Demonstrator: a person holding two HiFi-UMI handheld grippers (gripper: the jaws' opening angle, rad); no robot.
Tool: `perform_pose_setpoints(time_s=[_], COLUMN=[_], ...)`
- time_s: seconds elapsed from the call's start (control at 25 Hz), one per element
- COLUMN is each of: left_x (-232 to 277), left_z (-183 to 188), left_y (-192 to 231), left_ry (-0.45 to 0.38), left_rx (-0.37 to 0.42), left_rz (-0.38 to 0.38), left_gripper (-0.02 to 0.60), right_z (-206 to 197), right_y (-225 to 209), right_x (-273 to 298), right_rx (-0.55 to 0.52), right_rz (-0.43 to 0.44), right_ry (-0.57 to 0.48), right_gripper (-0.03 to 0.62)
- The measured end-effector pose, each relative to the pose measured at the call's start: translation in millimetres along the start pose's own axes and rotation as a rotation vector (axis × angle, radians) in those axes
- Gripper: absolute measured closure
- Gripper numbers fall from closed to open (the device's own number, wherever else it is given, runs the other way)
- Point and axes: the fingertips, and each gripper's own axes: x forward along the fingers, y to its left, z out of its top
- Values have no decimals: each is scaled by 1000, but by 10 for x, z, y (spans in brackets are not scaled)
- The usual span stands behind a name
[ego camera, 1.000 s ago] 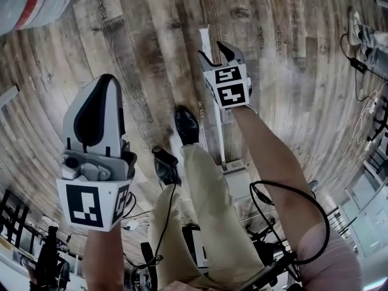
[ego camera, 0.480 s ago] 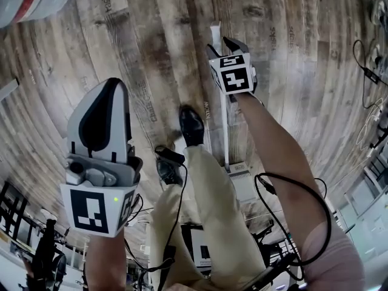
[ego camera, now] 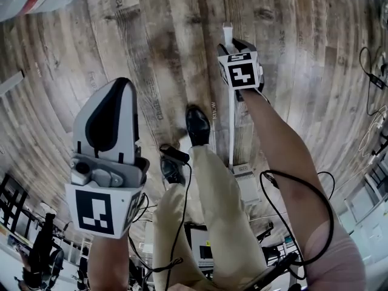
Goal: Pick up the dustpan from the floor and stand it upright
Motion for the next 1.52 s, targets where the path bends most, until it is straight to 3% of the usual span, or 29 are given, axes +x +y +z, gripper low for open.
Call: perform_pose_setpoints(time_s=[0.12, 0.4, 0.92, 1.4, 1.52], left_x=[-62, -258, -1085, -2253, -2567], left_z=[50, 462, 1515, 2164, 2326], left_y=[-24, -190, -992, -1760, -1941], left_ry=[10, -59, -160, -231, -291], left_rx=[2, 46, 63, 154, 179], left_rz=[-1, -24, -148, -267, -289], left_gripper=[568, 566, 567, 566, 568], right_z=[21, 136, 262, -306, -543], right_y=[-30, -113, -361, -342, -308], right_x=[-118, -730, -2717, -4600, -4992], right_rx=[15, 40, 79, 152, 182], right_rz=[-9, -52, -180, -305, -341], right_ry=[-9, -85, -293, -484, -512], right_gripper=[425, 428, 433, 437, 441])
